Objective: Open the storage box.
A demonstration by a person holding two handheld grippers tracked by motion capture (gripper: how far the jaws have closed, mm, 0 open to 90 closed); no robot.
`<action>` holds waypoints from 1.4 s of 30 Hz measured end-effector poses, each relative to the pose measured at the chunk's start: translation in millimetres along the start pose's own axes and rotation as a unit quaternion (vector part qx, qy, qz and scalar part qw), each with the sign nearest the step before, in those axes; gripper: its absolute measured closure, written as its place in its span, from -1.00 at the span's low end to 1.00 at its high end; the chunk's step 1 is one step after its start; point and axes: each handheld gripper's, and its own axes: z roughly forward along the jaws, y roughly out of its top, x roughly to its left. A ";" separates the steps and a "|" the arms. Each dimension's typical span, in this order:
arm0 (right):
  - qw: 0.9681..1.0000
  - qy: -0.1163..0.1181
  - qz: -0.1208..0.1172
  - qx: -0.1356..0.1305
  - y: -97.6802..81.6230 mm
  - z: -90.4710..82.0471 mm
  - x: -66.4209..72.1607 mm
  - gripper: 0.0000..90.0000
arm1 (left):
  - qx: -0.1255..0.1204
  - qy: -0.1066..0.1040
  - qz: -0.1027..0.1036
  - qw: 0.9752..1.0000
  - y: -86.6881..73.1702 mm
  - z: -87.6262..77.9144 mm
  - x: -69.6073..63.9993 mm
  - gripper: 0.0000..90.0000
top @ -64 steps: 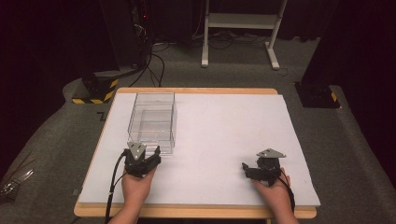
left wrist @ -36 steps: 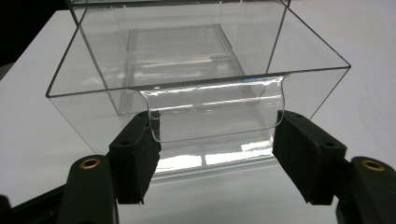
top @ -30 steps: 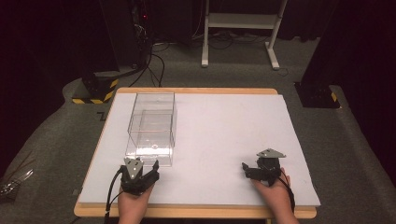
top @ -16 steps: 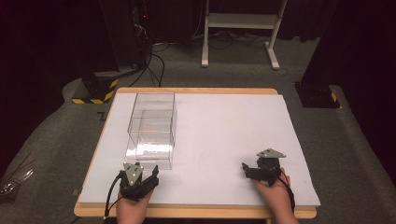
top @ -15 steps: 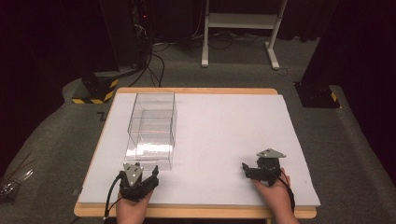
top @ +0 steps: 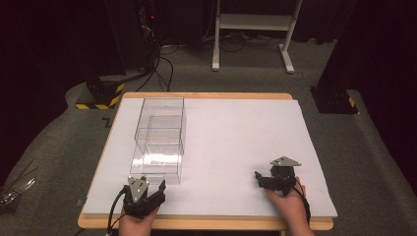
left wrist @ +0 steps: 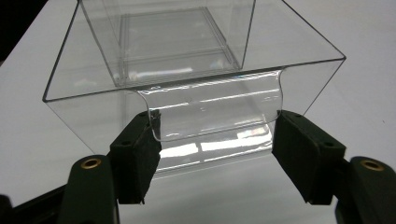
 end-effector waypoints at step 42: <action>1.000 0.000 0.000 0.000 0.0 0.0 0.0 -0.67 | -0.018 -0.006 -0.009 1.000 -7.8 -13.6 -1.8 -0.50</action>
